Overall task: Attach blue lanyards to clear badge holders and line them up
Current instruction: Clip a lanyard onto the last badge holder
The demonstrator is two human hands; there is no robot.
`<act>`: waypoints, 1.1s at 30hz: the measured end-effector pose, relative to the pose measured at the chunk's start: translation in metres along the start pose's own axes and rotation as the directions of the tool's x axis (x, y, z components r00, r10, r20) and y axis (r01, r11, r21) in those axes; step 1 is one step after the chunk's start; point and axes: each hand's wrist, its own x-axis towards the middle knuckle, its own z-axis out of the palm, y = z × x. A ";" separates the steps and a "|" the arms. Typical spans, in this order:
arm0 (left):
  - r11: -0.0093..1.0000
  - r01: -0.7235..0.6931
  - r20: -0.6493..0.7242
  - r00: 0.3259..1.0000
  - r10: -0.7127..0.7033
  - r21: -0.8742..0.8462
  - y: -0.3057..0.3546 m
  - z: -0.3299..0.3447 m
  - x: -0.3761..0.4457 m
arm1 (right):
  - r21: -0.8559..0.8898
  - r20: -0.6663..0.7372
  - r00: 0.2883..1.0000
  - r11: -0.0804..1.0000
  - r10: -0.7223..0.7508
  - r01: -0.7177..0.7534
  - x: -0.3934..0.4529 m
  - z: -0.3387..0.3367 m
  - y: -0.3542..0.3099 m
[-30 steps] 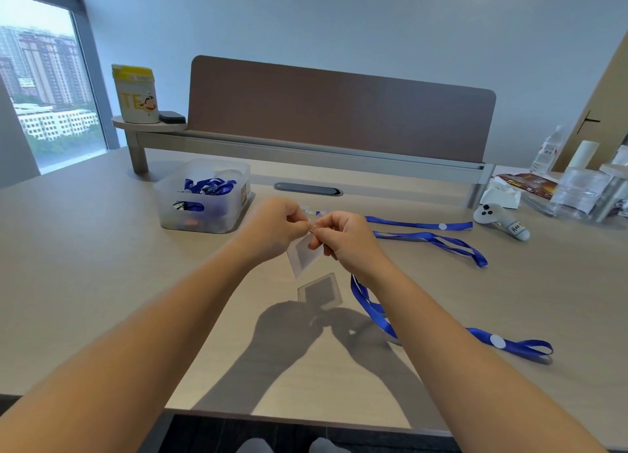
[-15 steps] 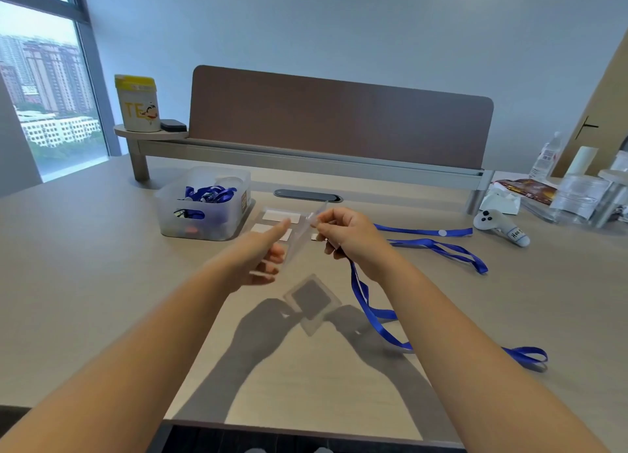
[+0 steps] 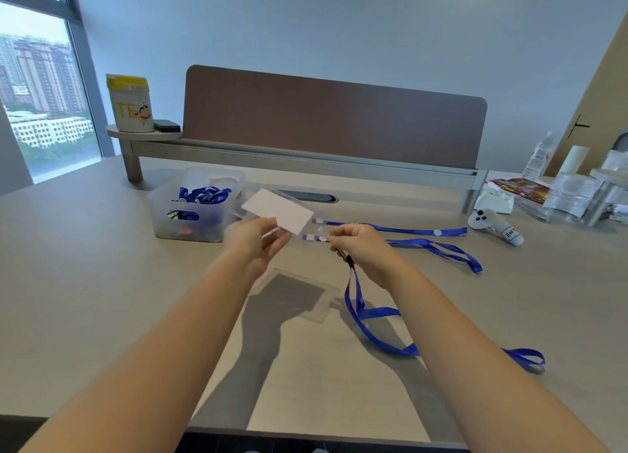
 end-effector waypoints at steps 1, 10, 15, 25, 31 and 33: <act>0.998 -0.034 -0.007 0.999 0.034 0.049 0.004 0.004 0.000 | -0.074 -0.071 0.997 0.997 0.017 -0.022 0.002 0.000 0.003; 0.985 -0.165 0.092 0.983 0.160 0.046 0.022 0.031 -0.008 | 0.689 0.225 0.955 0.661 0.195 -0.298 -0.009 0.039 0.005; 0.989 -0.135 0.124 0.982 0.141 -0.058 0.023 0.023 -0.012 | 0.954 0.129 0.987 0.261 0.093 -0.149 -0.002 0.046 0.007; 0.996 -0.072 -0.139 0.988 0.064 -0.057 -0.004 -0.041 0.025 | 0.966 -0.256 0.886 0.131 0.387 0.221 0.011 -0.019 0.027; 0.999 -0.016 -0.221 0.975 0.006 -0.040 -0.024 -0.047 0.047 | 0.797 -0.412 0.738 0.604 0.535 0.008 0.025 -0.073 0.066; 0.997 -0.034 -0.232 0.973 0.018 -0.062 -0.029 -0.042 0.053 | 0.624 -0.530 0.659 0.772 0.534 -0.124 0.030 -0.086 0.073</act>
